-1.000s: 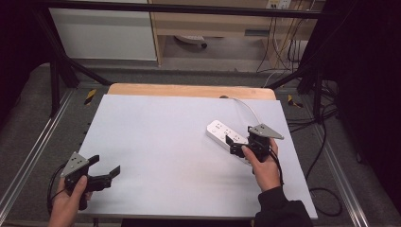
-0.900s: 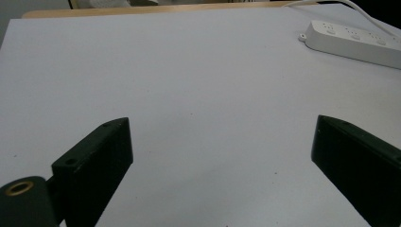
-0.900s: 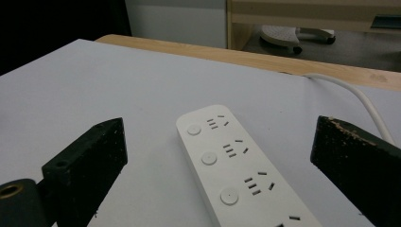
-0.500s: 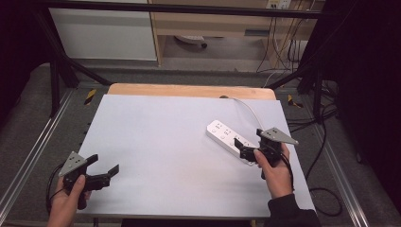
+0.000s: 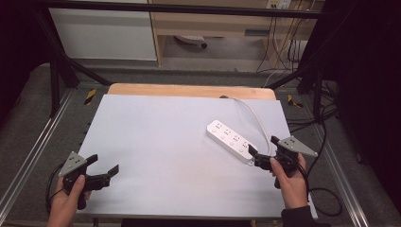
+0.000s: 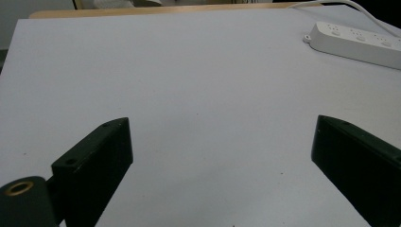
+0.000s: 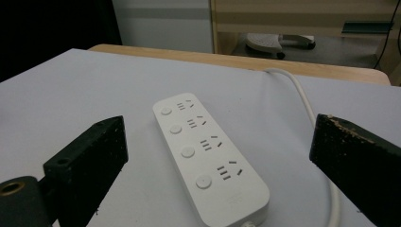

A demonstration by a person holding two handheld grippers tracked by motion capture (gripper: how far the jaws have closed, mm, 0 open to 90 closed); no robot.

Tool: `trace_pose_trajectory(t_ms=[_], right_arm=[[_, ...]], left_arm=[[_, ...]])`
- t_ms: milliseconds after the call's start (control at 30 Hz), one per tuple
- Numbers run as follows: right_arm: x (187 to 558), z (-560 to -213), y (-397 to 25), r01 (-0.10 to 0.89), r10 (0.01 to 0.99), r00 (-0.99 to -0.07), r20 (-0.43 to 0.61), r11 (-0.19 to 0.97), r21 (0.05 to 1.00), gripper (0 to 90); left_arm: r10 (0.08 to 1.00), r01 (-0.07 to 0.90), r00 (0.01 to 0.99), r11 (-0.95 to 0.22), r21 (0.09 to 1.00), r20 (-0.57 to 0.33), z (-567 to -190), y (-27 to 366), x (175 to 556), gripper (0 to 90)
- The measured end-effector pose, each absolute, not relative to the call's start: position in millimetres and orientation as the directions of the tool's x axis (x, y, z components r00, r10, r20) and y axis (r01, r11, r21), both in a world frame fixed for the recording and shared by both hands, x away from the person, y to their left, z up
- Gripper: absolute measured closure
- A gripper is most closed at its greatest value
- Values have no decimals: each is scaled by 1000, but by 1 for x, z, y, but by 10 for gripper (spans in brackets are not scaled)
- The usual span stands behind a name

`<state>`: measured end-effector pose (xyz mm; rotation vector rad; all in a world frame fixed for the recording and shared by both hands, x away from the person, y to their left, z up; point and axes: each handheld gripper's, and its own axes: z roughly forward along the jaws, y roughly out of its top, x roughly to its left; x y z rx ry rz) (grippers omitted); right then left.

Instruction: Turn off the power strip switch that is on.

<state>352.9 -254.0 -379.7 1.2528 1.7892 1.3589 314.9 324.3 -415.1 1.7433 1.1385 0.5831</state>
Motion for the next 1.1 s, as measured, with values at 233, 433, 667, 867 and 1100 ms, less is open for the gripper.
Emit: trace_pose_trajectory(t_ms=[233,433,667,867,1100], right_arm=[[345,-383,-263,341,912,-399,94,53,938,52],[338,-385,-273,337,916,-390,98,43,941,49],[333,-396,-286,344,926,-366,92,43,938,51],[330,-408,-294,357,931,-353,98,37,933,49],[326,-429,-299,412,932,-352,92,66,909,46]], left_arm=[[886,436,454,-126,891,-97,-415,324,315,61],[886,439,452,-124,890,-99,-415,324,315,62],[885,439,455,-126,890,-99,-415,324,315,61],[885,445,455,-131,886,-98,-416,324,315,62],[886,443,455,-135,886,-93,-416,324,315,62]])
